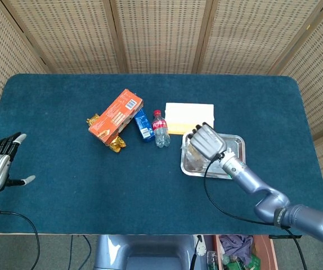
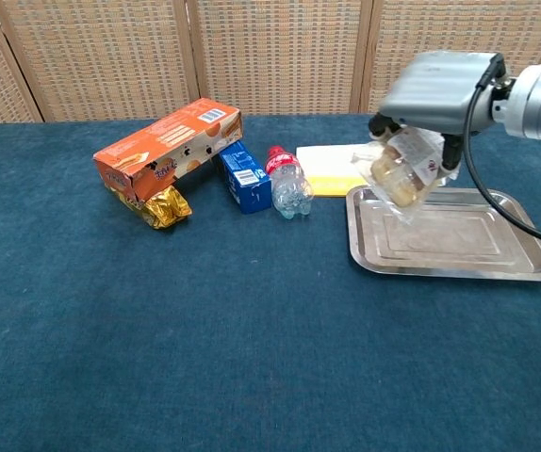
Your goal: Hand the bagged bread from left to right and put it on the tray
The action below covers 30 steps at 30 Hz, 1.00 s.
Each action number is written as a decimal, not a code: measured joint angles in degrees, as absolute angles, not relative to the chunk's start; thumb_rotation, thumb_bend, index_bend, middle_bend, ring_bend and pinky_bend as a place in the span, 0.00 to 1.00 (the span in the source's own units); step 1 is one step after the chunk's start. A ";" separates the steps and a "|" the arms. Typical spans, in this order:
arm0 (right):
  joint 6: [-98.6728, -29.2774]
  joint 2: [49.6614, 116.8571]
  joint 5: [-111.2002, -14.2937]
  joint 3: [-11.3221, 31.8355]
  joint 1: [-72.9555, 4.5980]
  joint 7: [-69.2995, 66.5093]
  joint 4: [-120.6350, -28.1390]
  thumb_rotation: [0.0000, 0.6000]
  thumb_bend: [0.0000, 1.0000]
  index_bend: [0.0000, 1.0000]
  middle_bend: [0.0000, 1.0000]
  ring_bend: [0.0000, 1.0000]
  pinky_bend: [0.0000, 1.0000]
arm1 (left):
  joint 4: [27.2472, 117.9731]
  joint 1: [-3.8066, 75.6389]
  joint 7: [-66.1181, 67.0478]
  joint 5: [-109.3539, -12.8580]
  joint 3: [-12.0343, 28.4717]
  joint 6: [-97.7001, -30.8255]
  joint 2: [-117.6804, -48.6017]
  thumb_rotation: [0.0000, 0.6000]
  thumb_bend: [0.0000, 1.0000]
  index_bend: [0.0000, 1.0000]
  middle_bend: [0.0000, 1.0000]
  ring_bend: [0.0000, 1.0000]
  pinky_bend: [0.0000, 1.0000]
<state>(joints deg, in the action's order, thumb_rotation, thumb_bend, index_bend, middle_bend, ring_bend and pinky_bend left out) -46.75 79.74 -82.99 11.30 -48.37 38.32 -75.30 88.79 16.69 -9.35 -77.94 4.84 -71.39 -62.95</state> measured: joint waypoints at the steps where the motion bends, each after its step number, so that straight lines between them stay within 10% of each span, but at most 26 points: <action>1: -46.41 79.69 -81.20 11.30 -47.85 39.19 -75.37 1.00 0.21 0.52 0.55 0.44 0.56 | 88.79 16.75 -9.35 -77.95 4.84 -71.23 -62.95 1.00 0.00 0.00 0.00 0.00 0.00; 6: -45.27 79.82 -75.30 10.79 -46.58 42.50 -76.24 1.00 0.21 0.49 0.48 0.41 0.52 | 88.78 17.02 -9.29 -78.12 4.94 -70.75 -62.93 1.00 0.00 0.00 0.00 0.00 0.00; 11: -44.68 80.48 -72.39 10.05 -46.45 46.90 -76.97 1.00 0.00 0.02 0.02 0.02 0.17 | 88.96 16.82 -9.61 -78.32 4.89 -70.82 -62.73 1.00 0.00 0.00 0.00 0.00 0.00; 20: -51.08 80.37 -55.23 9.50 -46.78 63.02 -84.57 1.00 0.00 0.00 0.00 0.00 0.00 | 89.46 16.40 -10.12 -78.32 5.00 -71.18 -62.23 1.00 0.00 0.00 0.00 0.00 0.00; 30: -65.81 71.67 -63.96 7.67 -39.39 50.81 -98.06 1.00 0.00 0.00 0.00 0.00 0.00 | 90.84 14.49 -10.25 -80.46 4.36 -74.75 -61.72 1.00 0.00 0.00 0.00 0.00 0.00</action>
<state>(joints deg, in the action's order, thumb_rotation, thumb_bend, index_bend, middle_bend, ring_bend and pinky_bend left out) -65.81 71.67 -63.96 7.67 -39.39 50.81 -98.06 90.84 14.49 -10.25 -80.46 4.36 -74.75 -61.72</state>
